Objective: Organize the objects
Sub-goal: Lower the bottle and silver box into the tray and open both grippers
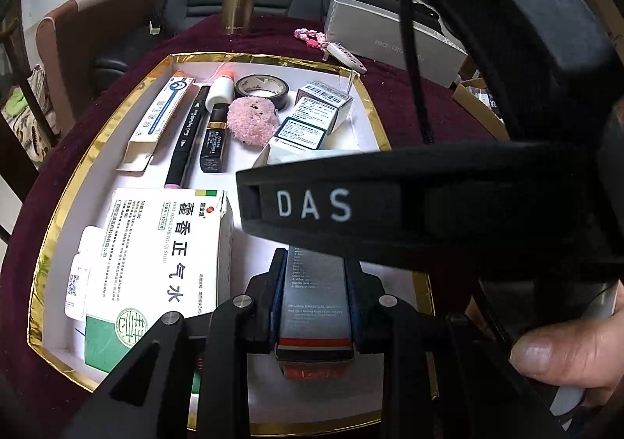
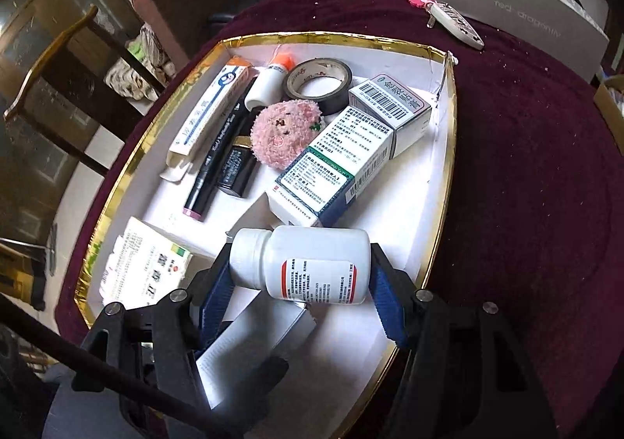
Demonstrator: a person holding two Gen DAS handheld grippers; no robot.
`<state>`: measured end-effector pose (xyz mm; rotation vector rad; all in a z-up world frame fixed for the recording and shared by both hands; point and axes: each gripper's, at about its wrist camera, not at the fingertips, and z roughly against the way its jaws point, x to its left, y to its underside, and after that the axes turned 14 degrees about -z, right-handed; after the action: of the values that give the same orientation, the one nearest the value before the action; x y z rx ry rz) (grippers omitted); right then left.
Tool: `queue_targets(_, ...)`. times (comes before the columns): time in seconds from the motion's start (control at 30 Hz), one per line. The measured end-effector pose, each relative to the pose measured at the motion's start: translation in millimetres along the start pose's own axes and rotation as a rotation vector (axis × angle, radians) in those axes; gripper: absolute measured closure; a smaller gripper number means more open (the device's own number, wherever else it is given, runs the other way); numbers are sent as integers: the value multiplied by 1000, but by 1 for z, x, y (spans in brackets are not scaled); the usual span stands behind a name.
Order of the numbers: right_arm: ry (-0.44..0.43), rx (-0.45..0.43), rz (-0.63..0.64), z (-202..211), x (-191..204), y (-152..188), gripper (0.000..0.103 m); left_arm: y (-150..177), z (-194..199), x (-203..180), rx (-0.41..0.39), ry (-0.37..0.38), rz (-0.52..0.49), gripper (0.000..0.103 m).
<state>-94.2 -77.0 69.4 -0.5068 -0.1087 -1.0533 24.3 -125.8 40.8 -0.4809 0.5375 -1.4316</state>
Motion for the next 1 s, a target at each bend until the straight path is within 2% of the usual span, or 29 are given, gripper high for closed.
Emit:
queue_targets(0.33,41,10,45,-3,6,2,38,1,2,0,6,0,-2,80)
queue_targets(0.73,22,13,29,-2,7,4,35,1,3,0,4,-4,2,79)
queue_targets(0.9,14,10,28,0,7,6,35,2,2,-1,2,-31,-9,73)
queue_targets(1.0,9,6,27,1,6,8,35,3,3,-1,-5,-51,-11,65)
